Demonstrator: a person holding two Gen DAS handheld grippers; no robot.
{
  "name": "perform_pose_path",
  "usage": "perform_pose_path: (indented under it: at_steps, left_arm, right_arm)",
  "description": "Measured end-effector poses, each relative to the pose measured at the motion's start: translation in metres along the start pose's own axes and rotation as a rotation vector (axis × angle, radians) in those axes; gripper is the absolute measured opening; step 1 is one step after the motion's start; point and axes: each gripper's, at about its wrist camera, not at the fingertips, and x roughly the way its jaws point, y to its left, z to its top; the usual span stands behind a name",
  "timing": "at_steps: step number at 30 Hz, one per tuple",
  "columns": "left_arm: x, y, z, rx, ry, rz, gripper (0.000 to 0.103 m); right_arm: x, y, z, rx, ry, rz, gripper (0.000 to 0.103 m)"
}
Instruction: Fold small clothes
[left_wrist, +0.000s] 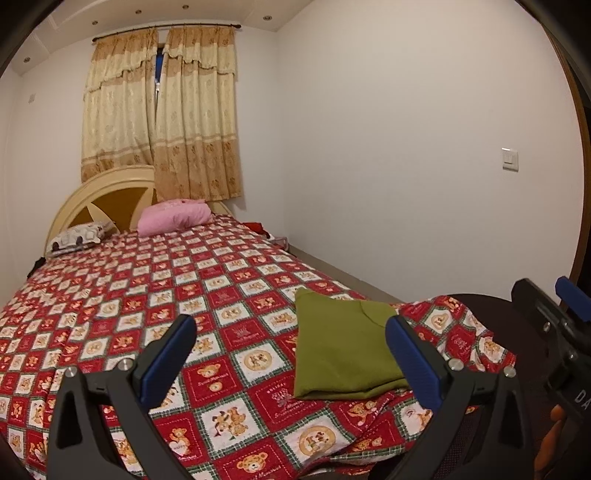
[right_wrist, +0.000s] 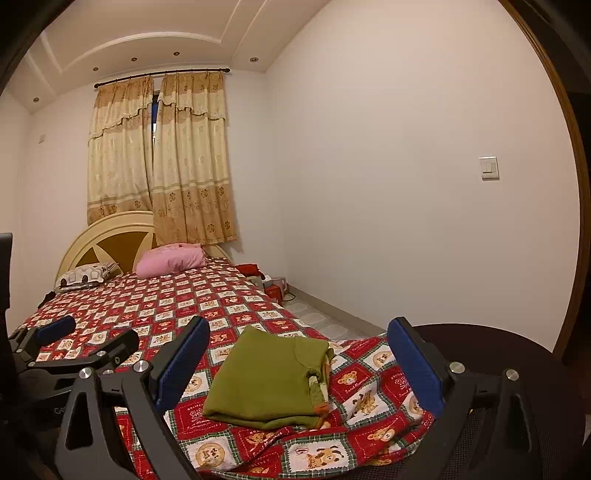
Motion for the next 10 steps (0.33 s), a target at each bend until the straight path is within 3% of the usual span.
perform_pose_path:
  at_steps: [10]
  left_arm:
    - [0.0029,0.0087,-0.0011,-0.021,0.023,0.001,0.103]
  right_arm:
    - [0.0041,-0.0055,-0.0081,0.003,0.016,-0.012,0.097]
